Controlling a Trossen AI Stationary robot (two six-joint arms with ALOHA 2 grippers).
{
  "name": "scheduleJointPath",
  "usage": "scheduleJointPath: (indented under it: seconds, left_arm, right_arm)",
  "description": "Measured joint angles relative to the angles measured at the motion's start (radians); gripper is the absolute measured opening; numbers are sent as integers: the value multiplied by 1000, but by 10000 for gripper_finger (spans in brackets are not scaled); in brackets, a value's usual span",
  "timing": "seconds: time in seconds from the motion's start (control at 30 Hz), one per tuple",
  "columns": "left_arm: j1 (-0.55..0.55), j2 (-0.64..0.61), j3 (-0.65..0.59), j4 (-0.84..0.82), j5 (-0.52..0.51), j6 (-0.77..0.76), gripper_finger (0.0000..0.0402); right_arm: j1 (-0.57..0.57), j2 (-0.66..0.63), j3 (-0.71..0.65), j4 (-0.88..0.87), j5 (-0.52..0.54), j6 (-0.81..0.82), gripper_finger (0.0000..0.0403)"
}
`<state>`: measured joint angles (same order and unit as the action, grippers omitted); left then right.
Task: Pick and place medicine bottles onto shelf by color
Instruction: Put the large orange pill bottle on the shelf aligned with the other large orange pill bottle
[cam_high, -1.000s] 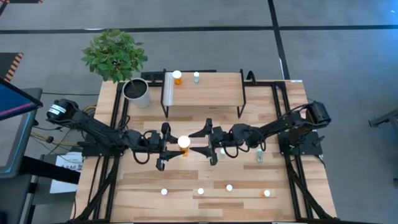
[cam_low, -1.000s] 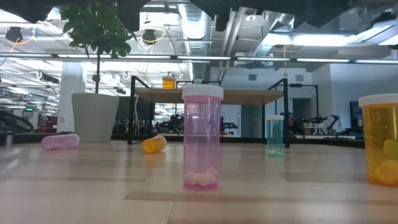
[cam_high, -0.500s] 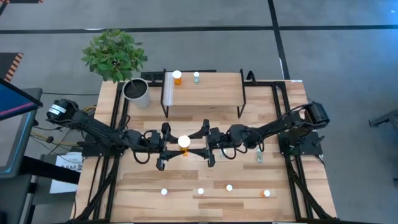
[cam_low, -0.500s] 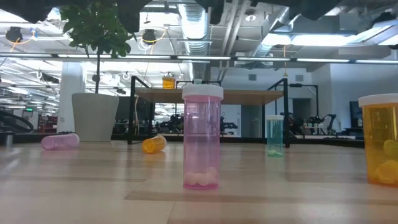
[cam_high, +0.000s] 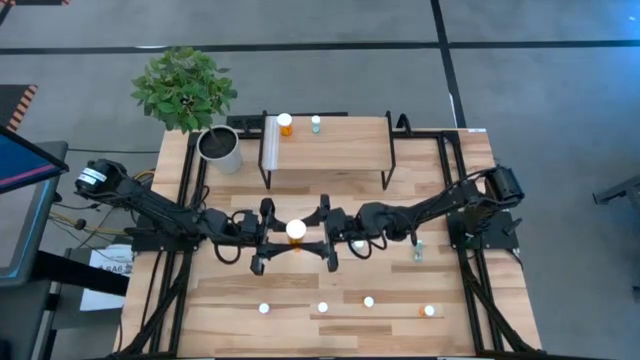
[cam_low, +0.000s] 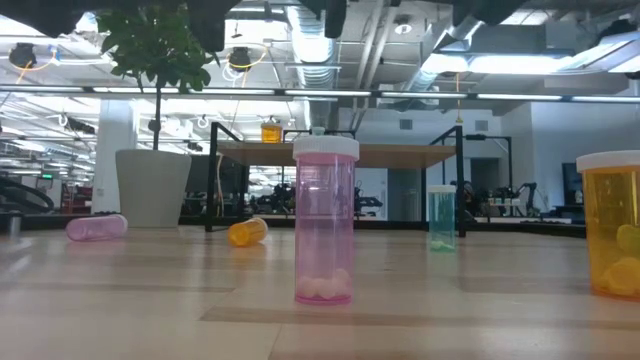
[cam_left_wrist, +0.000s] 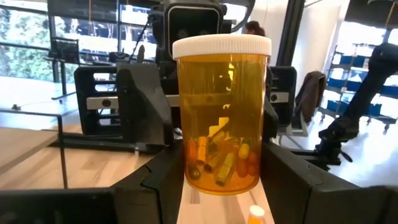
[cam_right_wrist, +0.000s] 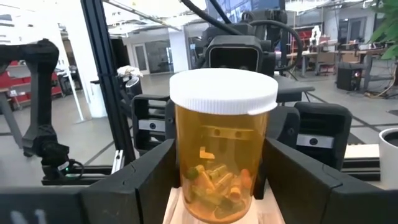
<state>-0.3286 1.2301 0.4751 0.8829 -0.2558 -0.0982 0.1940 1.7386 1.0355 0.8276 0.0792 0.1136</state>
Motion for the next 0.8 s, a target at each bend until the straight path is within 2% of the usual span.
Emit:
scheduleJointPath:
  seconds: [0.27, 0.47, 0.8]
  left_arm:
    - [0, 0, 0, -2, 5, -24, 166]
    - [0, -2, 0, -17, -4, -31, 201]
    - [0, -7, 0, -67, -46, -44, 246]
  right_arm:
    - [0, 0, 0, 7, 0, -2, 222]
    - [0, 0, 0, -1, 0, -2, 185]
    - [-8, 1, -1, -43, 1, -9, 197]
